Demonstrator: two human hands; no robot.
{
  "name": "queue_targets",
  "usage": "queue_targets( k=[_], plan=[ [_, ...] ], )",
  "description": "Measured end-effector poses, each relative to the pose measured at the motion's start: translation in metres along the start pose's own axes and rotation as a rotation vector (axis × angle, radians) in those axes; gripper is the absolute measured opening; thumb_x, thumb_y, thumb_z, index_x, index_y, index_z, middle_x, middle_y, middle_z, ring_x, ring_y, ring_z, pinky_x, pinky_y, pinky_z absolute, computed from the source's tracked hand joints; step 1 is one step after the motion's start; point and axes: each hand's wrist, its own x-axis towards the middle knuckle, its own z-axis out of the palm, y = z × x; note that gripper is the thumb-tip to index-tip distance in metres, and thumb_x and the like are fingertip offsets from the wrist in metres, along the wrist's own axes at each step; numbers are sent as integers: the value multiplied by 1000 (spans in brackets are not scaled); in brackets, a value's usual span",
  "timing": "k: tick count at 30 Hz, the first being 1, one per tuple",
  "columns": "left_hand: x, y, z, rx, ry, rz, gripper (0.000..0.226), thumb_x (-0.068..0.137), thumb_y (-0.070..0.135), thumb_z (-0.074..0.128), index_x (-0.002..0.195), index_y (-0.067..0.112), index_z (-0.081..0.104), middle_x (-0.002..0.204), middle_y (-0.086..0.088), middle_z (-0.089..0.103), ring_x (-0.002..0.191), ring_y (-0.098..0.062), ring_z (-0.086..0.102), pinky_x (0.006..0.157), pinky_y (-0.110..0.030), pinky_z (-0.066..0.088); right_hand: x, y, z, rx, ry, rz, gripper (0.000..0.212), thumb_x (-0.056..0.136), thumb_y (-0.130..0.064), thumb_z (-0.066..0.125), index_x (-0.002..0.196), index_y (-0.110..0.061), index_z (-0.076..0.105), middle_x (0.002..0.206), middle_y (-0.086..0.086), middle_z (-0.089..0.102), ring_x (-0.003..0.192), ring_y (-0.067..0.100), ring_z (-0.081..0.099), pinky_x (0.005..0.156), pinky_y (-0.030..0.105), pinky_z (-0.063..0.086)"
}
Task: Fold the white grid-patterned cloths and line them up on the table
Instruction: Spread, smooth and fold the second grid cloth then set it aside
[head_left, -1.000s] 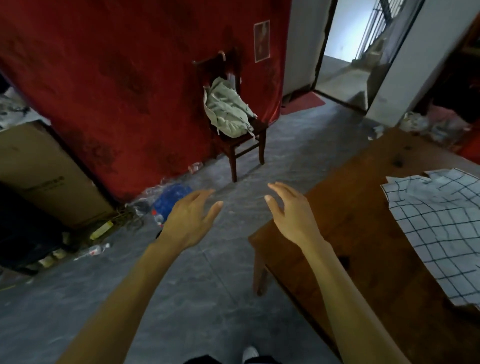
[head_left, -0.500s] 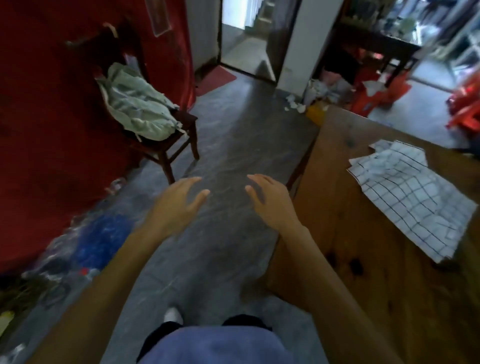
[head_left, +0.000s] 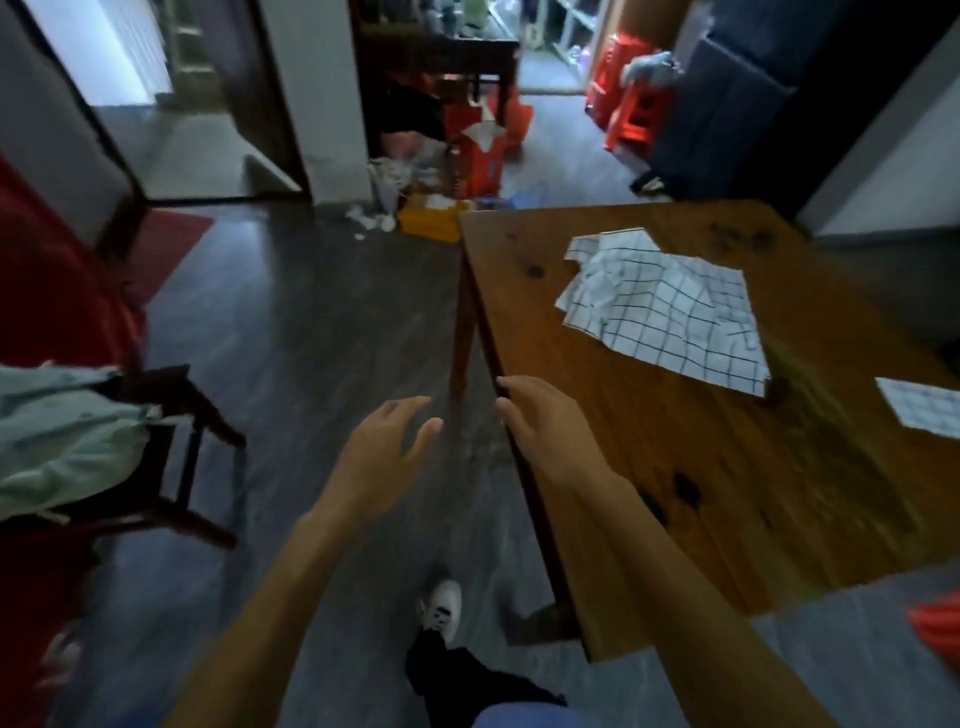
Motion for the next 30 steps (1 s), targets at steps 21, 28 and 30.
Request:
queue_targets(
  k=[21,28,30],
  plan=[
    [333,54,91,108,-508,529,43,96,33,51,136,18,47,135,-4,51,123,-18,48,99,-28,38,147,131,-24,36,398,559,35,96,-26,58,129,-15,57,127,3,62,117,13,57,103,31,45],
    [444,51,145,86,-690,646,43,97,32,50,137,20,43,135,-2,50,122,-17,48,92,-22,35,217,163,-17,-17,419,782,37,98,-30,55,132,-17,55,131,1,60,121,13,53,106,32,42],
    [468,51,153,78,-745,648,44,97,30,51,138,20,43,137,-2,49,122,-17,48,91,-21,35,234,165,-14,-4,418,825,37,98,-31,54,132,-19,55,131,0,59,121,13,53,106,36,43]
  ],
)
